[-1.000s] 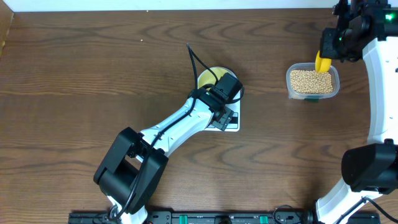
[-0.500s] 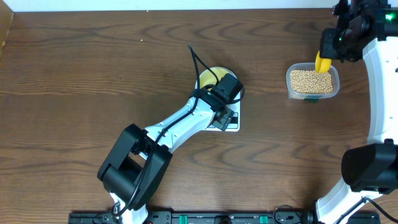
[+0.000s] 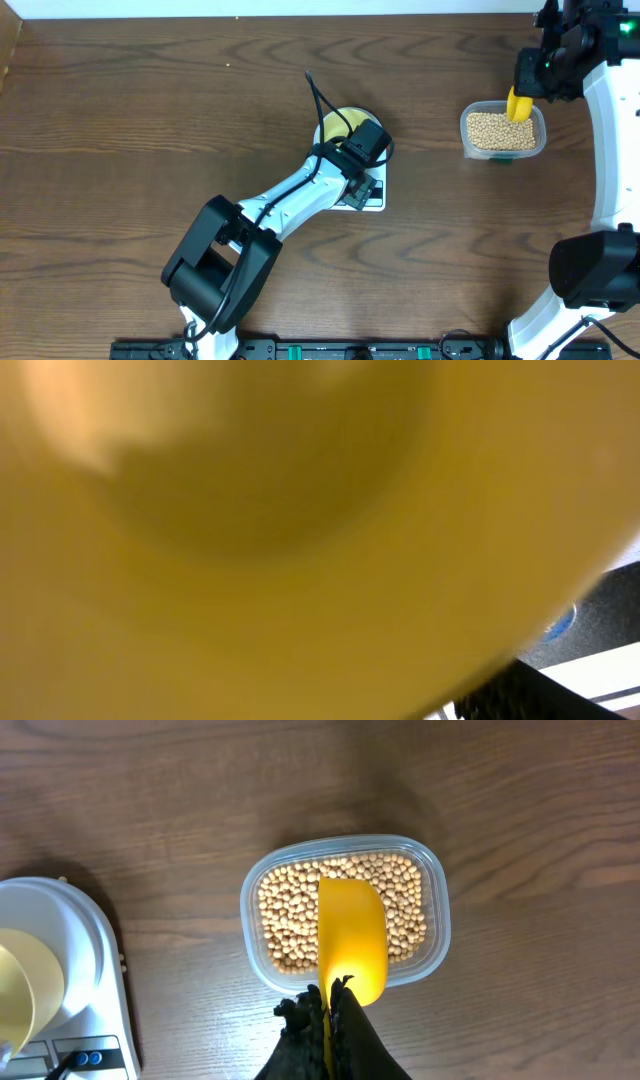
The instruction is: Scoop item into bowl and weigh 50g on scale
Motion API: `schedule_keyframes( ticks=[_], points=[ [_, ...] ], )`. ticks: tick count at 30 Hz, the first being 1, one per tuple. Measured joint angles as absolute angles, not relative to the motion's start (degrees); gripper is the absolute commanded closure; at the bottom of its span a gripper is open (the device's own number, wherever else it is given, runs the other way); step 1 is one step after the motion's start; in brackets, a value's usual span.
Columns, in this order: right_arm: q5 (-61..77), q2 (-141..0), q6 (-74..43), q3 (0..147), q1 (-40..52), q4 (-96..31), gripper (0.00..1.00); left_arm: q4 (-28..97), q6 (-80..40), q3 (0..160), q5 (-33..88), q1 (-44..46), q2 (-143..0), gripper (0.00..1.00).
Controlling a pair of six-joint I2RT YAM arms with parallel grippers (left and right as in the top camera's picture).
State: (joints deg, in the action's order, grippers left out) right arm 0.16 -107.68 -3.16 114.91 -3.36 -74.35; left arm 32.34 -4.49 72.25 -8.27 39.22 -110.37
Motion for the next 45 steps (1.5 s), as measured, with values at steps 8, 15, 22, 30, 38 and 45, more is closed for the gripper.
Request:
schedule_keyframes(
  ticks=[8, 15, 22, 30, 38, 45],
  points=[
    [0.2, -107.7, -3.2, 114.9, -3.4, -74.4, 0.99, 32.1, -4.5, 72.2, -8.3, 39.2, -110.4, 0.17],
    [-0.1, -107.7, -3.2, 114.9, -3.4, -74.4, 0.99, 33.6, -4.6, 72.3, -8.3, 39.2, -110.1, 0.17],
    [-0.4, -107.7, -3.2, 114.9, -3.4, -74.4, 0.99, 38.2, -4.6, 72.2, -8.7, 39.2, -105.8, 0.17],
    [-0.6, -107.7, -3.2, 114.9, -3.4, -74.4, 0.99, 42.5, -4.3, 72.2, -9.0, 39.2, -94.5, 0.17],
    [-0.7, -107.7, -3.1, 114.9, -3.4, -74.4, 0.99, 44.2, -0.1, 72.2, -9.0, 39.1, -82.2, 0.17],
    [-0.9, -107.7, -3.1, 114.9, -3.4, -74.2, 0.99, 45.2, 3.8, 72.2, -3.4, 32.3, -69.5, 0.17]
  ],
)
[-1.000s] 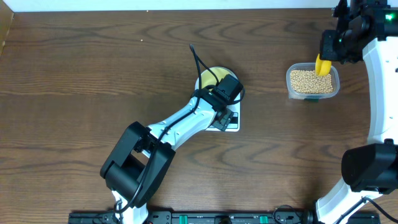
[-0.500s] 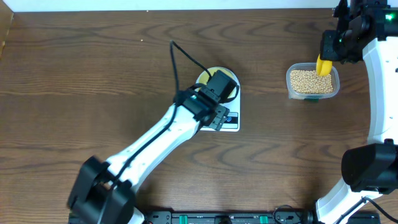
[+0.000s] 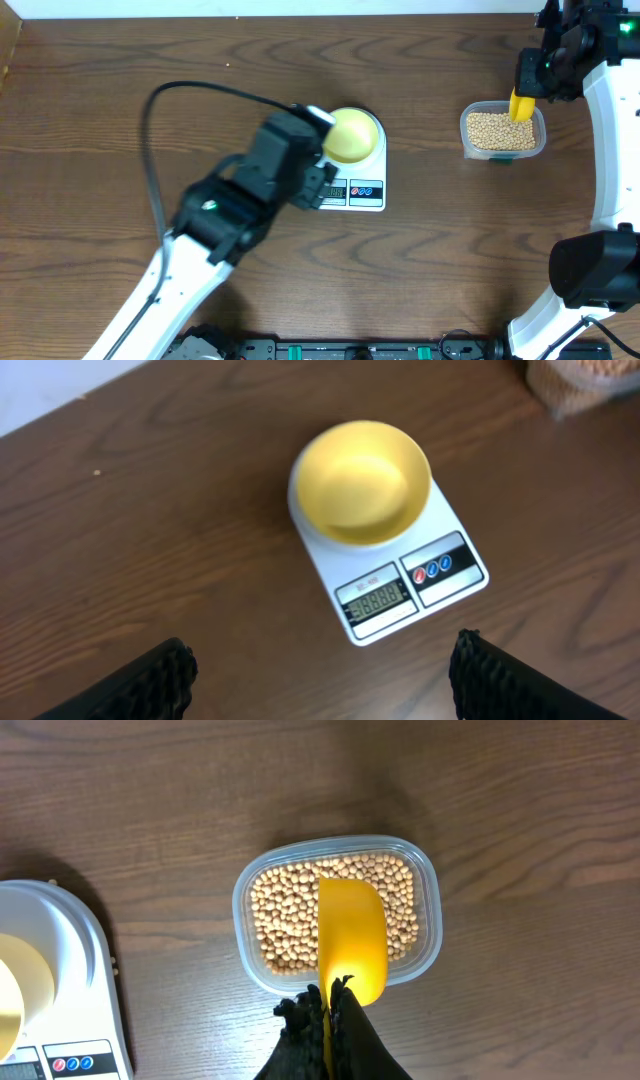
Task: Scoop item into bowl and weigh 50g on scale
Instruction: 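Pull the left gripper back left of the scale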
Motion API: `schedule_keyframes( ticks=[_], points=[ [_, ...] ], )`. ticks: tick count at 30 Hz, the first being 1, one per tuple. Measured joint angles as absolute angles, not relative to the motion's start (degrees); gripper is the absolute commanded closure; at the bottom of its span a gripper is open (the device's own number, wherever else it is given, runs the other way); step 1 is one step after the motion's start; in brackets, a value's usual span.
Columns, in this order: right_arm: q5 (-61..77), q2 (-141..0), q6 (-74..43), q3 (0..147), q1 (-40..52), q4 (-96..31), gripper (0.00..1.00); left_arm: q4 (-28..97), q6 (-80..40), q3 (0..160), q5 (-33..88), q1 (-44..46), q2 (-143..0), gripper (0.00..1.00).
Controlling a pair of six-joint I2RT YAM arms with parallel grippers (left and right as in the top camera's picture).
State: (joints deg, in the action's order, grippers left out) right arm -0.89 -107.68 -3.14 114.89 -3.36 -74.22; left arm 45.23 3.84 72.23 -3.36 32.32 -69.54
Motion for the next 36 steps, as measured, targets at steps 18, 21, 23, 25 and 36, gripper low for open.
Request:
schedule_keyframes(
  ticks=[18, 21, 23, 25, 36],
  points=[
    [-0.9, -107.7, -2.7, 114.9, -3.4, -71.7, 0.99, 46.5, 12.3, 72.2, 13.5, 18.4, -73.1, 0.17],
    [-0.9, -107.7, -2.7, 114.9, -3.4, -71.7, 0.99, 46.5, 12.3, 72.2, 13.5, 18.4, -73.5, 0.17],
    [-0.9, -107.7, -2.7, 114.9, -3.4, -71.1, 0.99, 46.5, 12.3, 72.2, 13.5, 18.4, -73.5, 0.16],
    [-0.9, -107.7, -2.7, 114.9, -3.4, -70.0, 0.99, 46.5, 12.3, 72.2, 13.6, 18.4, -73.5, 0.17],
    [-0.9, -107.7, -2.5, 114.9, -3.4, -69.2, 0.99, 46.5, 12.3, 72.2, 13.6, 18.4, -73.5, 0.17]
  ],
)
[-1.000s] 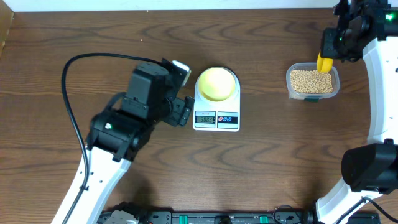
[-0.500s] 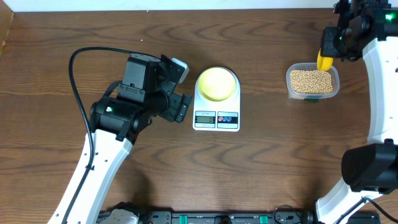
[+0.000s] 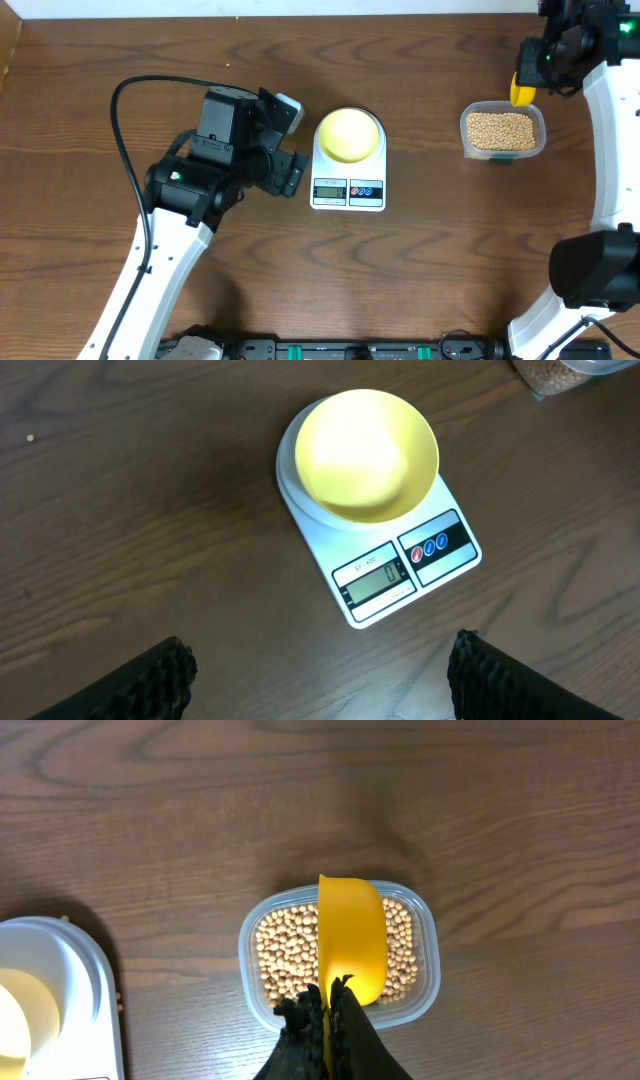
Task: Scoop item into bowl and weigh 50g on scale
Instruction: 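Pull the left gripper back left of the scale, then lower the yellow scoop into the soybeans with the right gripper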
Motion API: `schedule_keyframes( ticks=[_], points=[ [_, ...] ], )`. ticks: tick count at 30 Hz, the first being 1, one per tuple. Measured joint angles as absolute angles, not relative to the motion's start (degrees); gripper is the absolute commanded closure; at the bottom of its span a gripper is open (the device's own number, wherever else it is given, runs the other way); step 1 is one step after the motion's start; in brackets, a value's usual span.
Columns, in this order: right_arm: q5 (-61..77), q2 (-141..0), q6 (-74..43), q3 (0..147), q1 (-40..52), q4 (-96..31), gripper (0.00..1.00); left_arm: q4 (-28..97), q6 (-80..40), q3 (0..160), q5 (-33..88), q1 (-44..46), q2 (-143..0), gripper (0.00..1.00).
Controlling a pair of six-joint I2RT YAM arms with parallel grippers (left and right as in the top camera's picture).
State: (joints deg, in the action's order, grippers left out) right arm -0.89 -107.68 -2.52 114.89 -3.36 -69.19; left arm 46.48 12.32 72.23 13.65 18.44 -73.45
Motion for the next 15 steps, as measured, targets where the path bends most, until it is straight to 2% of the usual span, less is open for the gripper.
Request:
schedule_keyframes(
  ticks=[15],
  points=[
    [-0.9, -107.7, -3.3, 114.9, -3.4, -72.0, 0.99, 46.5, 12.3, 72.2, 13.6, 18.4, -73.5, 0.17]
  ],
)
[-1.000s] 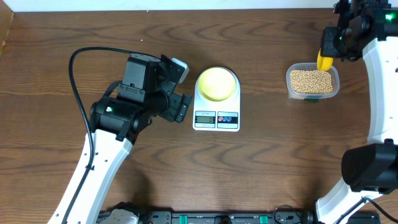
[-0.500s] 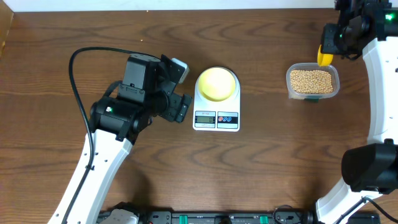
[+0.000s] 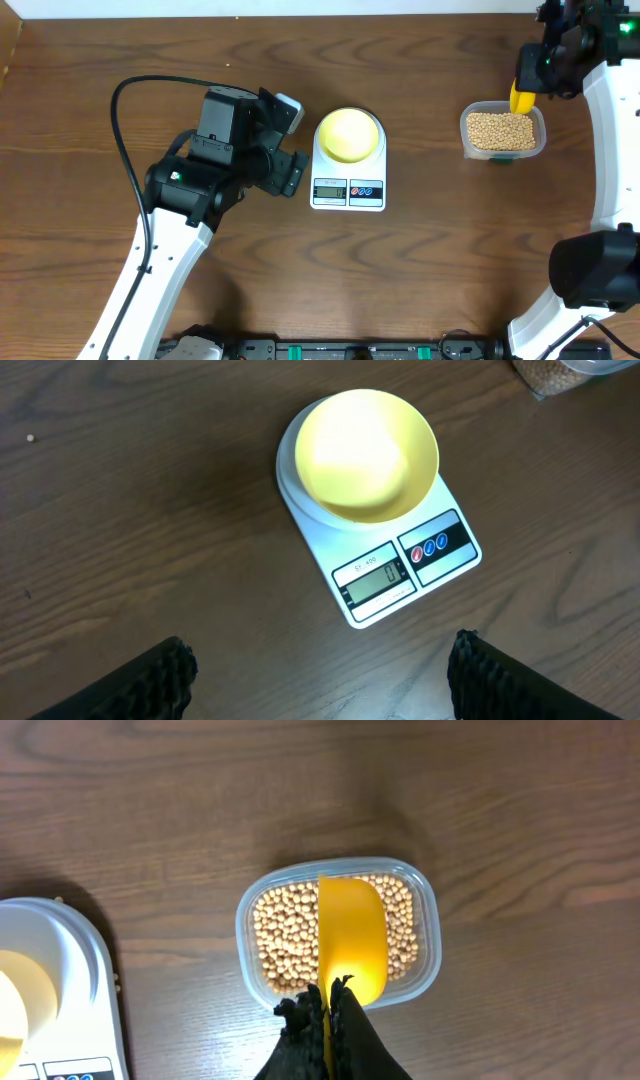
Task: Scoop item into bowl and weigh 50g on scale
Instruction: 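Lower the yellow scoop into the soybeans with the right gripper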
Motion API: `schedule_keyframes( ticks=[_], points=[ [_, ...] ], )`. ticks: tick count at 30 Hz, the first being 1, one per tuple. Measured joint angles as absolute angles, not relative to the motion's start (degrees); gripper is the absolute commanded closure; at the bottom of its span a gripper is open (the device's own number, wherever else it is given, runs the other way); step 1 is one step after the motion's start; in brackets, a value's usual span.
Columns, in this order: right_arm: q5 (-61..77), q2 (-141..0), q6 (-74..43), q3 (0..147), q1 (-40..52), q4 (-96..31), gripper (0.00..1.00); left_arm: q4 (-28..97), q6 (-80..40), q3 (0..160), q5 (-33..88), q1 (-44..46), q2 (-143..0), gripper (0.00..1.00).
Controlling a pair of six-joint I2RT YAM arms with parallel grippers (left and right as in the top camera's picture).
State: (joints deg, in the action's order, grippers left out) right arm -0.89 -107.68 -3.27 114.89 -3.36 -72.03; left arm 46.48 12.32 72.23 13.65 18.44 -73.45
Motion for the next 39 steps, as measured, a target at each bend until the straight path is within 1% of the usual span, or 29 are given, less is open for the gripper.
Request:
schedule_keyframes(
  ticks=[17, 22, 32, 39],
  points=[
    [0.4, -107.7, -5.0, 114.8, -3.4, -74.8, 0.99, 46.5, 12.3, 72.2, 13.6, 18.4, -73.5, 0.17],
    [-1.5, -107.7, -5.0, 114.1, -3.4, -74.2, 0.99, 46.5, 12.3, 72.2, 13.6, 18.4, -73.5, 0.17],
    [-3.3, -107.6, -5.1, 103.4, -3.4, -64.3, 0.99, 46.5, 12.3, 72.2, 13.6, 18.4, -73.5, 0.17],
    [-7.6, -107.6, -5.1, 97.8, -3.4, -62.1, 0.99, 46.5, 12.3, 72.2, 13.6, 18.4, -73.5, 0.17]
  ],
)
